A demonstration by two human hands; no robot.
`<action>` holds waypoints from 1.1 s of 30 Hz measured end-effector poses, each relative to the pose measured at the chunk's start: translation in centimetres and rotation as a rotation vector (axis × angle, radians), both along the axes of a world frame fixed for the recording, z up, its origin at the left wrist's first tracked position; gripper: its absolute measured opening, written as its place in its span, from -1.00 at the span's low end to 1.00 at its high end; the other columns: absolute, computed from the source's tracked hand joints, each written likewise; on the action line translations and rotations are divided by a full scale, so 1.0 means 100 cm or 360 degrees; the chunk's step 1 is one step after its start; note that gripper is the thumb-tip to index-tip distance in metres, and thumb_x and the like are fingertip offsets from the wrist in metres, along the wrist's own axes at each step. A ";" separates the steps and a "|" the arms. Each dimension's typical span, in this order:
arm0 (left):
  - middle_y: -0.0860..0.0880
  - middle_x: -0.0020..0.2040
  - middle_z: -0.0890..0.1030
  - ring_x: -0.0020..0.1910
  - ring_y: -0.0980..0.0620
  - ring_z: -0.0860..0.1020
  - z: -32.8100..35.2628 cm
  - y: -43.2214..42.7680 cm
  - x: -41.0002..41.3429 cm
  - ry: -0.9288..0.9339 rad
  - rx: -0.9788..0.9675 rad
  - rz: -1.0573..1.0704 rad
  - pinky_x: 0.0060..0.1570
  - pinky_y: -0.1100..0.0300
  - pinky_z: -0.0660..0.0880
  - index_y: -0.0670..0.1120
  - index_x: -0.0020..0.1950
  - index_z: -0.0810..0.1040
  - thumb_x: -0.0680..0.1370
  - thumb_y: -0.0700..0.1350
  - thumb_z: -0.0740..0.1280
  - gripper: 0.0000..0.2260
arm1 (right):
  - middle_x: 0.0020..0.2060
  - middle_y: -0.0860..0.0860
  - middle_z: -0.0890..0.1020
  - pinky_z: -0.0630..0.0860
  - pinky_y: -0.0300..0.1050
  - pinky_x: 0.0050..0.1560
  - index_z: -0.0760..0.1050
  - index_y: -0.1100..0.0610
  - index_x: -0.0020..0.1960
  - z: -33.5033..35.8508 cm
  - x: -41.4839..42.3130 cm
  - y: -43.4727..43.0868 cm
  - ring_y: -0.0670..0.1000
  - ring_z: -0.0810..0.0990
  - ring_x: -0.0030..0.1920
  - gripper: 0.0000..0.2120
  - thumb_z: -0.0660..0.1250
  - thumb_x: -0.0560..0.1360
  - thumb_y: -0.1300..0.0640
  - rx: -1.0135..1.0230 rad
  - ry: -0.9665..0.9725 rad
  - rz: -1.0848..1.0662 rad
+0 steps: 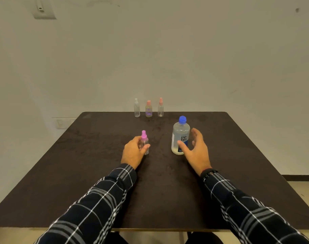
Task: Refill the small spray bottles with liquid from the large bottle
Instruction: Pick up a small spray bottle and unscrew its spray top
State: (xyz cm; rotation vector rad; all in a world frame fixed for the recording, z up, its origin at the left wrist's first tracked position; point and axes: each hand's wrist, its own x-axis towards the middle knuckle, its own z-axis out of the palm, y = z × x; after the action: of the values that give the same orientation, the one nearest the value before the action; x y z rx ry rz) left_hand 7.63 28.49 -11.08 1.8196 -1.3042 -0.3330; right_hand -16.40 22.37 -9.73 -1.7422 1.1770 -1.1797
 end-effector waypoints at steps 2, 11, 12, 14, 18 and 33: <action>0.01 0.08 0.64 0.07 0.06 0.60 0.001 0.001 0.000 0.0011 -0.0009 0.0010 0.15 0.12 0.53 -0.07 0.33 0.52 0.56 -0.03 0.44 -0.64 | 0.23 -0.06 0.51 0.50 -0.16 0.25 0.37 0.10 0.35 0.004 0.003 0.012 -0.12 0.51 0.20 -0.56 0.41 0.53 0.06 -0.0391 -0.0093 -0.0193; 0.12 -0.05 0.62 -0.12 0.31 0.55 0.004 0.003 0.000 0.0138 -0.0003 0.0031 -0.07 0.46 0.44 -0.05 0.27 0.59 0.51 -0.08 0.50 -0.66 | -0.05 -0.09 0.63 0.55 -0.32 -0.06 0.55 0.08 0.20 0.007 0.088 0.025 -0.17 0.61 -0.06 -0.78 0.37 0.57 0.10 -0.0052 0.0139 0.0295; 0.10 -0.05 0.63 -0.12 0.29 0.57 0.003 0.002 0.000 0.0141 -0.0004 0.0040 -0.05 0.41 0.48 -0.05 0.27 0.59 0.52 -0.08 0.50 -0.67 | -0.03 -0.08 0.63 0.53 -0.36 -0.08 0.54 0.09 0.22 0.007 0.099 0.023 -0.17 0.61 -0.05 -0.75 0.39 0.56 0.10 0.0064 0.0050 0.0279; 0.07 -0.02 0.66 -0.08 0.22 0.60 0.003 0.001 0.001 0.0165 0.0013 0.0050 0.03 0.27 0.55 -0.05 0.27 0.60 0.53 -0.09 0.48 -0.68 | -0.02 -0.07 0.63 0.51 -0.42 -0.15 0.55 0.07 0.20 0.009 0.115 0.020 -0.16 0.62 -0.05 -0.74 0.43 0.53 0.07 0.0173 -0.0019 0.0286; 0.01 0.03 0.68 0.00 0.12 0.64 0.002 -0.001 0.003 0.0218 0.0058 0.0040 0.14 0.11 0.59 -0.06 0.24 0.60 0.52 -0.15 0.48 -0.70 | -0.09 -0.06 0.66 0.54 -0.35 -0.13 0.58 0.06 0.02 0.011 0.133 0.014 -0.13 0.63 -0.09 -0.81 0.50 0.45 0.06 0.0221 -0.0062 0.0251; 0.09 -0.10 0.66 -0.15 0.31 0.58 0.002 0.002 0.003 0.0169 -0.0023 0.0007 -0.10 0.41 0.54 -0.06 0.17 0.64 0.51 -0.16 0.49 -0.76 | -0.04 -0.02 0.64 0.59 -0.17 0.04 0.45 0.11 0.20 0.008 0.126 0.002 -0.07 0.64 -0.02 -0.61 0.51 0.46 0.06 0.0372 -0.0173 0.0425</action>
State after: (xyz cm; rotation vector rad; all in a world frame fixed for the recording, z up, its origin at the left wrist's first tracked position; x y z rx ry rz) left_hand 7.96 28.68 -10.89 1.7684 -1.2259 -0.4115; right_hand -3.81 22.58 -8.95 -1.5799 0.9425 -0.9256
